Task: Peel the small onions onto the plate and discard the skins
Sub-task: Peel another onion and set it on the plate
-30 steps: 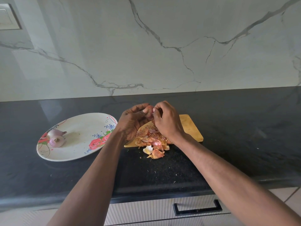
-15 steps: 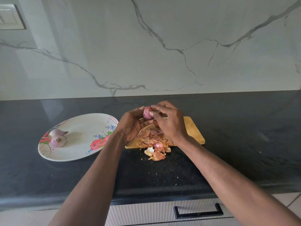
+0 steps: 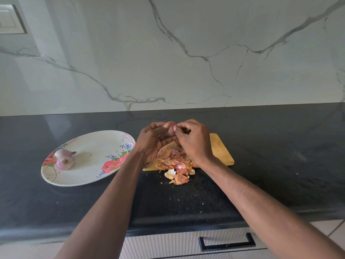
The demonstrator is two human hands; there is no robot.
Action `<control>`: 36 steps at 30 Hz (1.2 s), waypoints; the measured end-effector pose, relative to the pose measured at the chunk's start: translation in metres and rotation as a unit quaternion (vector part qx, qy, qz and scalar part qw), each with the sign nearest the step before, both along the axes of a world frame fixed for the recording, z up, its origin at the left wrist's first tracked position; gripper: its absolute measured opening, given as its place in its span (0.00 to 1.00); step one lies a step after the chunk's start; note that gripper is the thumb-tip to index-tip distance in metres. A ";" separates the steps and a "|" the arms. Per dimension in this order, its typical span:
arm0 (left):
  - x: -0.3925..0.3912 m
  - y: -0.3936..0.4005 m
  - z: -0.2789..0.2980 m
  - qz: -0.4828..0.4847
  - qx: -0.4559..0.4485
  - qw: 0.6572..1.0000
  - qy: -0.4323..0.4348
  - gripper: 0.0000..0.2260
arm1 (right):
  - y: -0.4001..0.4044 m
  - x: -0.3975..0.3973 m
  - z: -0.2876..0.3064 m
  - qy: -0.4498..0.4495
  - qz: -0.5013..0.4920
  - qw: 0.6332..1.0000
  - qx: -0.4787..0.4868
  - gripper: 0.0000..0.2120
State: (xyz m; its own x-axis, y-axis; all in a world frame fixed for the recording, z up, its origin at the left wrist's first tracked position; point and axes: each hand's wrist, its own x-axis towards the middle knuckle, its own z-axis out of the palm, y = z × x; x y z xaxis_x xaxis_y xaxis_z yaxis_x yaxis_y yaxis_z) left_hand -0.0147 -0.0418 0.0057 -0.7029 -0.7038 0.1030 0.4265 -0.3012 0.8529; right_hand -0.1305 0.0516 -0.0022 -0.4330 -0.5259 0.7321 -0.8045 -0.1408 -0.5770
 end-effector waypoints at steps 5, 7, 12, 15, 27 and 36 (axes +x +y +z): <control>-0.001 0.001 -0.001 0.019 -0.027 0.999 -0.004 0.04 | -0.001 -0.001 0.002 -0.015 -0.009 1.000 0.024 0.05; -0.002 0.003 -0.002 0.023 -0.038 0.999 -0.009 0.04 | -0.001 -0.006 0.002 0.024 -0.014 0.999 0.041 0.05; -0.004 0.006 -0.004 0.024 -0.078 0.996 -0.024 0.08 | -0.001 -0.006 0.003 0.153 -0.064 0.982 0.090 0.13; -0.002 0.007 -0.004 0.007 -0.097 0.995 -0.027 0.15 | 0.000 -0.010 0.005 0.070 -0.038 0.993 0.084 0.13; -0.002 0.002 -0.001 -0.026 -0.022 0.999 -0.013 0.09 | 0.003 -0.009 0.015 -0.354 0.149 0.923 0.034 0.08; -0.001 -0.005 -0.004 -0.029 0.019 0.999 -0.014 0.09 | 0.005 -0.007 0.020 -0.553 0.235 0.799 0.001 0.08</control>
